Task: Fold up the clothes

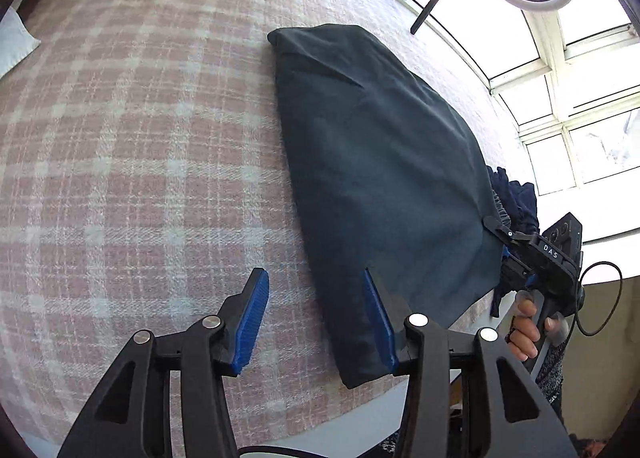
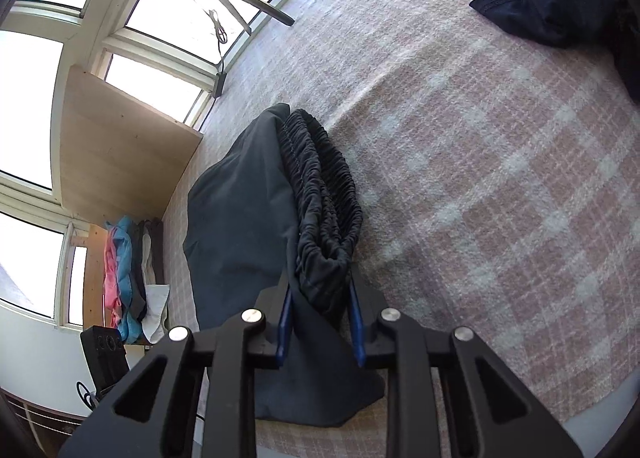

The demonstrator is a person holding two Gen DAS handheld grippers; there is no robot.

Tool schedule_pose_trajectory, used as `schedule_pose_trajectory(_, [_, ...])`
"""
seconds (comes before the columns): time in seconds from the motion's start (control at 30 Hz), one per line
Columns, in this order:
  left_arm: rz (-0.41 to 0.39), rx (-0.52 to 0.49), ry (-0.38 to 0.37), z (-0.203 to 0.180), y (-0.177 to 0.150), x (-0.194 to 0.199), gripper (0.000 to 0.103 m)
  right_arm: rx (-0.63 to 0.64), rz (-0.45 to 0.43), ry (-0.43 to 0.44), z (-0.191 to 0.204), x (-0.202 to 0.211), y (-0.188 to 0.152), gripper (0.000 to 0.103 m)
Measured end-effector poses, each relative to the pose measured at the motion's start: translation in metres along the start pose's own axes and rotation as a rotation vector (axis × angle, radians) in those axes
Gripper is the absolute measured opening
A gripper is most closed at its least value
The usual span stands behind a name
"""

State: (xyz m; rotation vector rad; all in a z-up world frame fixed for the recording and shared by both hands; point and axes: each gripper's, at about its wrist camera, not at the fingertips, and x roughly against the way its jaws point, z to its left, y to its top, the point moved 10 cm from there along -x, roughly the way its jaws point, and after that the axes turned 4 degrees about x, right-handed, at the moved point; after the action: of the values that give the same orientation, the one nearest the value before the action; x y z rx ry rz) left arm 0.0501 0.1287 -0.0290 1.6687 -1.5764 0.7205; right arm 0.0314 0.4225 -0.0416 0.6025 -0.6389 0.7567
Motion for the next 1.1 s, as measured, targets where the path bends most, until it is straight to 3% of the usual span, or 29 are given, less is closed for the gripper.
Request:
schedule_pose_trajectory(0.27, [-0.056, 0.030, 0.087, 0.003, 0.002, -0.012, 0.049, 0.025, 0.022, -0.022, -0.003, 0.004, -0.001, 0.022])
schedule_pose_trajectory(0.4, [-0.064, 0.057, 0.108, -0.002, 0.003, -0.013, 0.059, 0.072, 0.025, -0.048, 0.000, 0.004, -0.002, 0.022])
schedule_pose_trajectory(0.47, [-0.063, 0.055, 0.139, -0.004, 0.003, -0.015, 0.059, 0.086, 0.025, -0.058, 0.000, 0.003, -0.003, 0.022])
schedule_pose_trajectory(0.57, [0.003, 0.067, 0.107, -0.013, -0.006, -0.021, 0.047, 0.096, 0.029, -0.052, 0.002, 0.004, -0.003, 0.022])
schedule_pose_trajectory(0.67, [-0.004, 0.028, 0.154, -0.016, -0.007, -0.023, 0.044, 0.105, 0.036, -0.045, 0.003, 0.005, -0.002, 0.022])
schedule_pose_trajectory(0.77, [-0.016, 0.054, 0.140, -0.014, -0.008, -0.021, 0.039, 0.107, 0.051, -0.040, 0.000, 0.002, -0.002, 0.022])
schedule_pose_trajectory(0.87, [-0.017, 0.128, 0.079, -0.012, -0.005, -0.015, 0.011, 0.093, 0.065, -0.028, -0.006, -0.001, -0.003, 0.022])
schedule_pose_trajectory(0.9, [-0.016, 0.146, 0.054, -0.013, -0.003, -0.012, 0.008, 0.096, 0.070, -0.026, -0.006, -0.001, -0.002, 0.022])
schedule_pose_trajectory(1.1, [-0.123, 0.092, 0.022, -0.039, 0.018, 0.038, 0.007, 0.181, 0.071, -0.012, 0.023, 0.010, 0.007, 0.019])
